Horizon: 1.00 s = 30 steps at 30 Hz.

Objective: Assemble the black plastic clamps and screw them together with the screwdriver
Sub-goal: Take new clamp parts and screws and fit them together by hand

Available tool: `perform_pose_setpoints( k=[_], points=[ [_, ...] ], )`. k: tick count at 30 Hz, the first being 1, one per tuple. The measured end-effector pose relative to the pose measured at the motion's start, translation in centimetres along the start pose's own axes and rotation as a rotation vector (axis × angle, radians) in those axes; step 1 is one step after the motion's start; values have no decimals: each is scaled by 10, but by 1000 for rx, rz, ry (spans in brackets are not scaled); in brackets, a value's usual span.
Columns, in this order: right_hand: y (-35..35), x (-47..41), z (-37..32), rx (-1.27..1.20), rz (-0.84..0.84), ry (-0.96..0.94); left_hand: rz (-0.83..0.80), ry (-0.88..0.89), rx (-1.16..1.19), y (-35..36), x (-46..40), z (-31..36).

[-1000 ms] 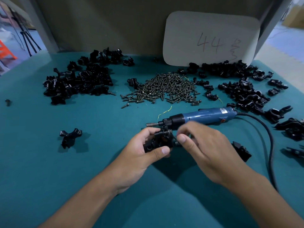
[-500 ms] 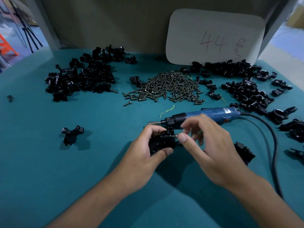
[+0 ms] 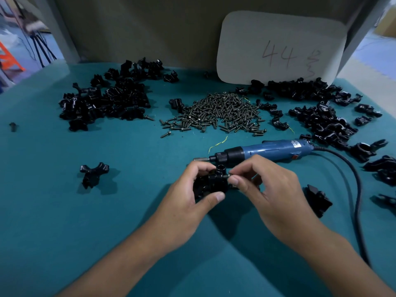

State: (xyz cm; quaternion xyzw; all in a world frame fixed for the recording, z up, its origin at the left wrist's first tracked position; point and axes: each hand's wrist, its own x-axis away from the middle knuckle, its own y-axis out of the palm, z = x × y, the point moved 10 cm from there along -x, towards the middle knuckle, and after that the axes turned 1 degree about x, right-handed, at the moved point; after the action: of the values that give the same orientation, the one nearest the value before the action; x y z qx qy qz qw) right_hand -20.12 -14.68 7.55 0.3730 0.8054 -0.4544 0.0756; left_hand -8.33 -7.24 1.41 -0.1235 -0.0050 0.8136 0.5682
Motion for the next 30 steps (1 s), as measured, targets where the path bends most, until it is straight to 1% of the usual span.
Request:
perform_pose_setpoints(
  k=[2, 8, 12, 16, 21, 24, 30],
  points=[
    [1, 0, -1, -30, 6, 12, -1, 1, -8, 0, 0, 0],
    [7, 2, 3, -162, -20, 127, 24, 10, 20, -4, 2, 2],
    [14, 6, 6, -139, -49, 130, 42, 0, 60, -5, 2, 2],
    [21, 6, -1, -42, -71, 75, 45, 26, 1, -4, 3, 7],
    [25, 7, -6, 2, -101, 45, 76, 44, -32, -5, 5, 14],
    [25, 6, -6, -22, -98, 69, 95, 57, -67, -8, 5, 16],
    [25, 8, -2, -103, -100, 114, 72, 79, -78, -5, 4, 20]
  ],
)
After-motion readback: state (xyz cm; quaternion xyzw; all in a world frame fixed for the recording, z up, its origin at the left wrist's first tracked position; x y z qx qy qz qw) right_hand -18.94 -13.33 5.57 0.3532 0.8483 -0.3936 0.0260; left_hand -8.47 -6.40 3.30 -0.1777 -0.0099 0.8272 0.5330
